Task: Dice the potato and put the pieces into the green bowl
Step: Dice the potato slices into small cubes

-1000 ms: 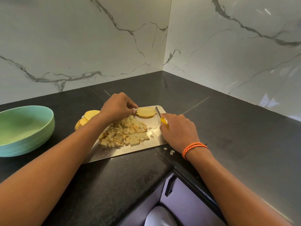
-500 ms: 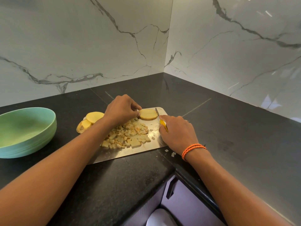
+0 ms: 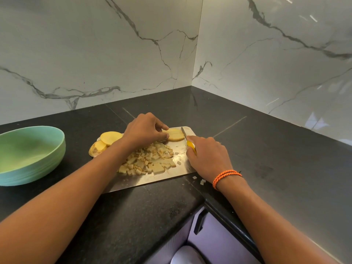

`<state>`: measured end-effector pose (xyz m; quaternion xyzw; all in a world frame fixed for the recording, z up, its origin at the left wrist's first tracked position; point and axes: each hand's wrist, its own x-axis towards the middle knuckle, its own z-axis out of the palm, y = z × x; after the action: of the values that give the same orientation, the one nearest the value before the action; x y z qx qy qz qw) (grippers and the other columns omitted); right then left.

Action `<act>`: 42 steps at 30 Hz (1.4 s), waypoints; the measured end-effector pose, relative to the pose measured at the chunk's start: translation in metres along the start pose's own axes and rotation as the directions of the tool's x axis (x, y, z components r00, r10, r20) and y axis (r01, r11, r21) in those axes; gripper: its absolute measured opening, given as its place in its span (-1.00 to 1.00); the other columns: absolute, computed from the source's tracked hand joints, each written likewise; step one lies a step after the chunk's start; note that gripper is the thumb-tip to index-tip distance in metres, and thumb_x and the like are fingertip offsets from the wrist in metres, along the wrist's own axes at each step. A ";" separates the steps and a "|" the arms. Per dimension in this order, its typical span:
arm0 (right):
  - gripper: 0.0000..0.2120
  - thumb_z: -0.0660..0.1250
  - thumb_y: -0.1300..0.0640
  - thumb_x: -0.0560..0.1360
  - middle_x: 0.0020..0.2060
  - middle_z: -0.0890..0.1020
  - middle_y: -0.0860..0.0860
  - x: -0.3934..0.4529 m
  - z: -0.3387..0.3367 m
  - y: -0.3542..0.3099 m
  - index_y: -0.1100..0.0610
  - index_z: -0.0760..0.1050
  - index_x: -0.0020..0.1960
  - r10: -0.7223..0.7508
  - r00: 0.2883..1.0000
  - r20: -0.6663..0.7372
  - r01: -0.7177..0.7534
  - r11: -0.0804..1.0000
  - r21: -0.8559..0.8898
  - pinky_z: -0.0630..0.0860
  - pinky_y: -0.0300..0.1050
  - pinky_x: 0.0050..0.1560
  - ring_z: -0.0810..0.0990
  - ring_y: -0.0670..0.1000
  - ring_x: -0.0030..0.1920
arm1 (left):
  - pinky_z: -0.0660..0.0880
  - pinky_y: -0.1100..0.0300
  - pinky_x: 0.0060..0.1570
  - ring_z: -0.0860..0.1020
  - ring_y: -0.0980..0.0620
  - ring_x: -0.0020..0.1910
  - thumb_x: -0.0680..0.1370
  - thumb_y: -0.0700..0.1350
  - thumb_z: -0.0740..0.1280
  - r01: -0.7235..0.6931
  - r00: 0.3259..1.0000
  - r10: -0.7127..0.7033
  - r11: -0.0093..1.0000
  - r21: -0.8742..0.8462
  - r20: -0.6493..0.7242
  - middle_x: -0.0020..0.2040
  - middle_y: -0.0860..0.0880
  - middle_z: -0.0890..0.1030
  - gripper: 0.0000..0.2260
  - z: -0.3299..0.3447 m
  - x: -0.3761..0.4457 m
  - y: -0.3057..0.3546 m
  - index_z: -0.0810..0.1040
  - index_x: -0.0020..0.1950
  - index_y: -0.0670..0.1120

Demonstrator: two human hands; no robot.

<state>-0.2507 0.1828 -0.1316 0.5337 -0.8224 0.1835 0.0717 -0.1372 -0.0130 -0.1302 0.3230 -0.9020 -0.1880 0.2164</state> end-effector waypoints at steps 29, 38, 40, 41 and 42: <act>-0.72 0.12 0.07 0.67 -0.12 0.62 0.09 0.004 -0.003 -0.008 0.10 0.47 0.31 -0.049 0.998 0.040 0.051 0.997 -0.051 0.56 0.07 -0.11 0.60 0.15 -0.13 | 0.45 -0.01 0.21 0.45 0.03 0.31 0.58 0.36 0.33 -0.084 0.996 0.068 0.940 0.330 0.059 0.36 0.09 0.54 -0.45 0.014 -0.004 0.015 0.57 0.47 0.10; -0.69 0.14 0.06 0.67 0.00 0.64 0.12 -0.008 -0.012 -0.004 0.08 0.46 0.37 -0.037 0.995 0.096 0.037 0.999 -0.002 0.59 0.12 0.02 0.62 0.16 -0.04 | 0.46 0.03 0.17 0.47 0.04 0.29 0.58 0.35 0.33 -0.055 0.998 0.044 0.936 0.348 0.041 0.34 0.09 0.55 -0.46 0.013 -0.008 0.022 0.59 0.45 0.09; -0.66 0.14 0.05 0.67 -0.05 0.64 0.09 -0.016 -0.013 -0.002 0.06 0.44 0.40 -0.041 0.994 0.097 0.041 0.999 0.002 0.60 0.12 0.01 0.62 0.12 -0.10 | 0.43 0.02 0.19 0.46 0.02 0.31 0.58 0.34 0.34 -0.045 0.998 0.031 0.938 0.344 0.046 0.35 0.08 0.55 -0.46 0.012 -0.009 0.024 0.59 0.46 0.08; -0.65 0.14 0.04 0.67 -0.06 0.64 0.08 -0.020 -0.013 -0.001 0.05 0.43 0.42 -0.044 0.994 0.095 0.043 0.999 0.012 0.60 0.12 0.00 0.61 0.10 -0.12 | 0.42 0.02 0.20 0.46 0.02 0.32 0.59 0.34 0.34 -0.040 0.999 0.026 0.938 0.344 0.048 0.36 0.08 0.54 -0.47 0.012 -0.009 0.025 0.59 0.46 0.08; -0.64 0.14 0.03 0.68 -0.07 0.64 0.07 -0.025 -0.014 0.001 0.04 0.42 0.45 -0.046 0.995 0.091 0.044 0.999 0.025 0.61 0.12 0.00 0.61 0.09 -0.12 | 0.42 0.01 0.21 0.46 0.01 0.33 0.59 0.33 0.34 -0.037 0.999 0.021 0.939 0.343 0.050 0.36 0.07 0.54 -0.47 0.011 -0.009 0.026 0.59 0.46 0.08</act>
<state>-0.2420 0.2100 -0.1267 0.5609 -0.8104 0.1663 0.0319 -0.1492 0.0137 -0.1296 0.3379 -0.9303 -0.0317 0.1388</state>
